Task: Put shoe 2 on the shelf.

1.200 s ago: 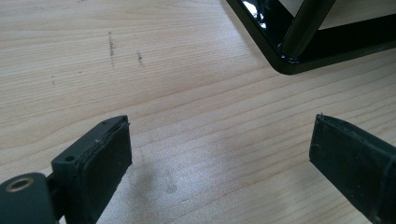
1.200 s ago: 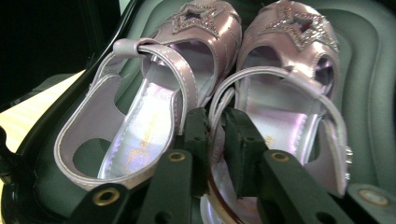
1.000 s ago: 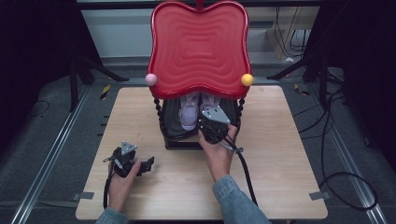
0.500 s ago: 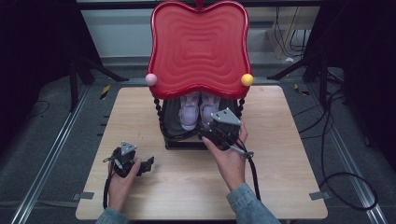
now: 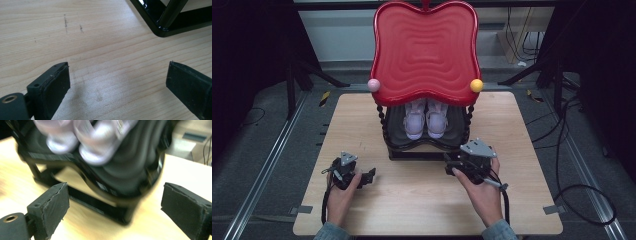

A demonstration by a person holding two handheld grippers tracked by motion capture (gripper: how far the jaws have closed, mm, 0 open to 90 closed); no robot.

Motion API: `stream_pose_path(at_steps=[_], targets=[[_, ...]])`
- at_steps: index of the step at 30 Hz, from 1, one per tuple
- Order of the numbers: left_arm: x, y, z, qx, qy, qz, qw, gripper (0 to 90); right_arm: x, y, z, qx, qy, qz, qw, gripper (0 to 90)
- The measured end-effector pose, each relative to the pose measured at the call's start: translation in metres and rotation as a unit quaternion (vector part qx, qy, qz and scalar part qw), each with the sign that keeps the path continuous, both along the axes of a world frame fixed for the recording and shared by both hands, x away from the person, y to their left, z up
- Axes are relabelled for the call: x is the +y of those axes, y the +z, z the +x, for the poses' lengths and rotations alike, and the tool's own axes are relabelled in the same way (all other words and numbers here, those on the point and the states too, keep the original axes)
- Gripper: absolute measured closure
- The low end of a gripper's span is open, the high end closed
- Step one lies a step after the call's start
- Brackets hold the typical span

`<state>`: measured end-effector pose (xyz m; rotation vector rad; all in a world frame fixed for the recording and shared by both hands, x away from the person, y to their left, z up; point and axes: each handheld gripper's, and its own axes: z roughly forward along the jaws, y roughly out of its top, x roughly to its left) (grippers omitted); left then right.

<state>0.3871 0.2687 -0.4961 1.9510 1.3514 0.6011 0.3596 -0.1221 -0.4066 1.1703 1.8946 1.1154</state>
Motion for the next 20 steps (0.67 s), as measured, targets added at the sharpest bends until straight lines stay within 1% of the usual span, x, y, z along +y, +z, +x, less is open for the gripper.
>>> stream_pose_path(at_steps=[1,2,3,4,5,6,9,11,13,14,15,17,20], targets=[[0.0,-0.001,0.0,0.002,-0.001,0.003,1.0,4.5,-0.015,-0.015,-0.001,0.014,-0.004,-0.001,0.9999,8.7],[0.0,-0.001,0.0,0.002,-0.001,0.003,1.0,4.4,-0.015,-0.015,-0.001,0.014,-0.004,-0.001,0.9999,8.7],[-0.001,-0.002,0.001,0.003,0.0,0.008,1.0,4.4,-0.03,-0.03,0.001,0.028,-0.006,0.002,0.9996,8.8],[-0.001,-0.003,0.001,0.005,0.001,0.011,0.9999,4.4,-0.036,-0.036,0.002,0.032,-0.008,0.0,0.9995,9.1],[-0.001,-0.003,0.001,0.005,0.001,0.011,0.9999,4.3,-0.036,-0.036,0.002,0.032,-0.008,0.0,0.9995,9.1],[-0.001,-0.003,0.002,0.007,0.002,0.014,0.9999,4.3,-0.053,-0.053,0.006,0.053,-0.016,0.001,0.9984,9.3],[-0.002,-0.006,0.003,0.013,0.007,0.02,0.9997,4.2,-0.071,-0.072,0.012,0.083,-0.03,-0.007,0.9961,9.3],[-0.002,-0.008,0.004,0.017,0.007,0.022,0.9996,4.2,-0.08,-0.084,0.016,0.102,-0.046,-0.019,0.9935,9.7],[-0.003,-0.009,0.005,0.021,0.008,0.025,0.9994,3.9,-0.087,-0.093,0.018,0.119,-0.055,-0.025,0.9911,10.0],[-0.003,-0.01,0.005,0.024,0.007,0.026,0.9994,3.8,-0.089,-0.096,0.02,0.131,-0.062,-0.026,0.9891,10.3],[-0.003,-0.012,0.006,0.025,0.007,0.028,0.9993,3.8,-0.091,-0.097,0.021,0.136,-0.063,-0.029,0.9882,10.1],[-0.003,-0.012,0.006,0.024,0.008,0.026,0.9993,2.5,-0.092,-0.098,0.022,0.134,-0.065,-0.033,0.9883,10.0],[-0.003,-0.013,0.006,0.022,0.008,0.025,0.9994,1.7,-0.092,-0.1,0.024,0.139,-0.063,-0.031,0.9878,9.9]])
